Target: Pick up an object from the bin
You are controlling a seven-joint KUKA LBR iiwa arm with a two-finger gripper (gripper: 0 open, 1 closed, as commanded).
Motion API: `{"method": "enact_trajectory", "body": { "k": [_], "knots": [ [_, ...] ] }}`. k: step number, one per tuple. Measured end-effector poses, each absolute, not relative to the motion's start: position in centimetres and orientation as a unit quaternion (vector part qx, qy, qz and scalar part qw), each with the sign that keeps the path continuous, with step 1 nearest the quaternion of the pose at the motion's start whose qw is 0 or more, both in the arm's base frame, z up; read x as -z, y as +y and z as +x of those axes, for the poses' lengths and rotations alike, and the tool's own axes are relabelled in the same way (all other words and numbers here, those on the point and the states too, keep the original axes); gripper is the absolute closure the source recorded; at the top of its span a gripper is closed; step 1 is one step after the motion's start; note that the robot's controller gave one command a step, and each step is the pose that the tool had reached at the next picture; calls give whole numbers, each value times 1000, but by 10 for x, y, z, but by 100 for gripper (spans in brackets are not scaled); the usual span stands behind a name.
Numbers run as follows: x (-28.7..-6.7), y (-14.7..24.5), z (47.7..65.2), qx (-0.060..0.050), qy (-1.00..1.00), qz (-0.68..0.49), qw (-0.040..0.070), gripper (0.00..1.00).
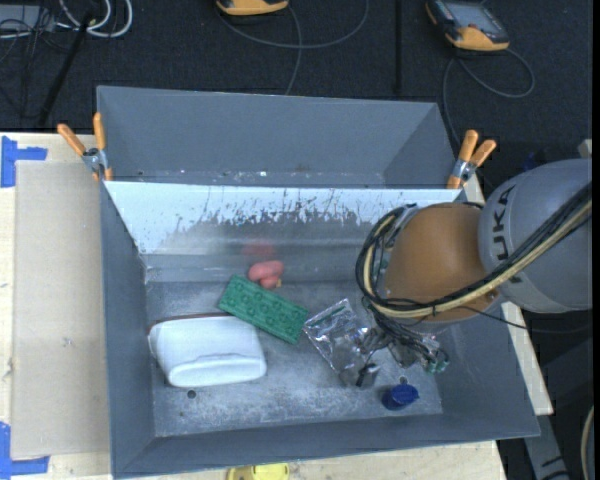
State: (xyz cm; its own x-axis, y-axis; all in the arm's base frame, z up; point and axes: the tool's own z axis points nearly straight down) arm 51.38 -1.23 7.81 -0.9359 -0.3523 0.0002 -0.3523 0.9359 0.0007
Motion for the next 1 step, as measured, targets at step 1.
{"method": "enact_trajectory", "body": {
  "k": [1],
  "knots": [
    [-130,-11,515,0,-984,179,-2,100]
  ]
}}
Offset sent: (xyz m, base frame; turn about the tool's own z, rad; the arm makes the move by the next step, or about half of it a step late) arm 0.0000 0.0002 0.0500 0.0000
